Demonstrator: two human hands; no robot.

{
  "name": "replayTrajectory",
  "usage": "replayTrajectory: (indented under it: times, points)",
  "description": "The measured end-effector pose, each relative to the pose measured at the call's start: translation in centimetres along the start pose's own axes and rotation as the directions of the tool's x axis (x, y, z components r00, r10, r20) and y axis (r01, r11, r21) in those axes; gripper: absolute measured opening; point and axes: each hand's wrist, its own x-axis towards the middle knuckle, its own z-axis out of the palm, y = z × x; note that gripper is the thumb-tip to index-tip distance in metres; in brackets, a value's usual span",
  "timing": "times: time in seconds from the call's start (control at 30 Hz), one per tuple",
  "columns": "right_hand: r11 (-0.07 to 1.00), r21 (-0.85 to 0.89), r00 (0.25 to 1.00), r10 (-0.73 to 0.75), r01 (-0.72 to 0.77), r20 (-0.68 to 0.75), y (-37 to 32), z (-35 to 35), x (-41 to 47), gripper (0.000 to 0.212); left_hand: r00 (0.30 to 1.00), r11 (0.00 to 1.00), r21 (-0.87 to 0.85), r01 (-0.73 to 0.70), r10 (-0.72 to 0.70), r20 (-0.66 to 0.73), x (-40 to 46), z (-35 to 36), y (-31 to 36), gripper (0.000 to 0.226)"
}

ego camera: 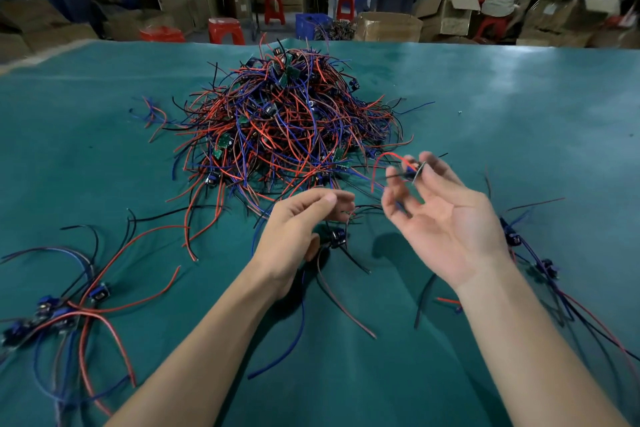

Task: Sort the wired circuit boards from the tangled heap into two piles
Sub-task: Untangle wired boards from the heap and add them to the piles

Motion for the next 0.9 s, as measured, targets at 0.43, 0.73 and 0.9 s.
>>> replayTrajectory:
  times: [0.43,0.73,0.9]
  points:
    - [0.664,-0.688,0.955,-0.241,0.292,0.172,3.6,0.6,-0.6,0.028,0.997,0.99,-0.143,-0.012,0.023,0.075,-0.1,-0.4,-0.3,0.018]
    - [0.532,-0.833,0.969,-0.244,0.154,0.023,4.4,-0.2,-0.1,0.014,0.997,0.972,-0.23,-0.045,0.058,0.052,0.1,-0.2,-0.6,0.013]
    - [0.576,-0.796,0.982,-0.152,0.183,0.116,4.0,0.1,-0.2,0.026,0.998,0.968,-0.252,0.014,0.003,0.068,0.2,-0.3,-0.5,0.01]
